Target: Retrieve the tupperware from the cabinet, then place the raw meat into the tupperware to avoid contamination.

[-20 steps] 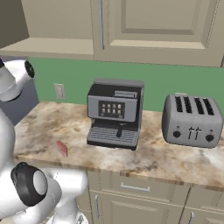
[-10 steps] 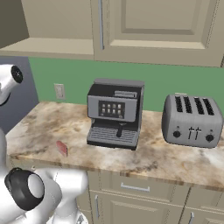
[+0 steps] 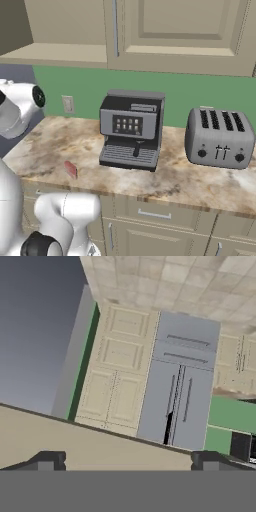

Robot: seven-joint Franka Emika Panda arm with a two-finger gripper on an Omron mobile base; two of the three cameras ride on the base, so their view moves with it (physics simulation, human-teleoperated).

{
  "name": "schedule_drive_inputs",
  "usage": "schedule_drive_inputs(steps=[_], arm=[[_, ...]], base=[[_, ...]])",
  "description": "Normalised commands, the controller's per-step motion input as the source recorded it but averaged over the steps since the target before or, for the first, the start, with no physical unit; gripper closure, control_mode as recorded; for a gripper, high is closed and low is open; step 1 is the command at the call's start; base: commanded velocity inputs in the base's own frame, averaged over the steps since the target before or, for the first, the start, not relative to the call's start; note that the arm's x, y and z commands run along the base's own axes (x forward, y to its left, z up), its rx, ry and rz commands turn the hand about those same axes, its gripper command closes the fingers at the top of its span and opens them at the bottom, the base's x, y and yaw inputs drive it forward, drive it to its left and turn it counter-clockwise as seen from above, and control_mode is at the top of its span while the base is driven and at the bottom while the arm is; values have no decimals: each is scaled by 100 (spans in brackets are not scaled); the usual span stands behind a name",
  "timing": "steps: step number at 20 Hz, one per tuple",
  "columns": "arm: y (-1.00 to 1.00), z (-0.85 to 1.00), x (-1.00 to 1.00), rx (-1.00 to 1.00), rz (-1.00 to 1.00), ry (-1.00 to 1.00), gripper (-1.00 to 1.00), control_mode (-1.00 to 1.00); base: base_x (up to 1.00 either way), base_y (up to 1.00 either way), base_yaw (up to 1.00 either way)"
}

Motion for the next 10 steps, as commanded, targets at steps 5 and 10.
schedule_drive_inputs(steps=[5,10], arm=[[-47,-18,6,-21,24,-22,-100,-100],[-40,-20,1,-29,25,-24,-100,-100]], base=[[0,0,0],[0,0,0]])
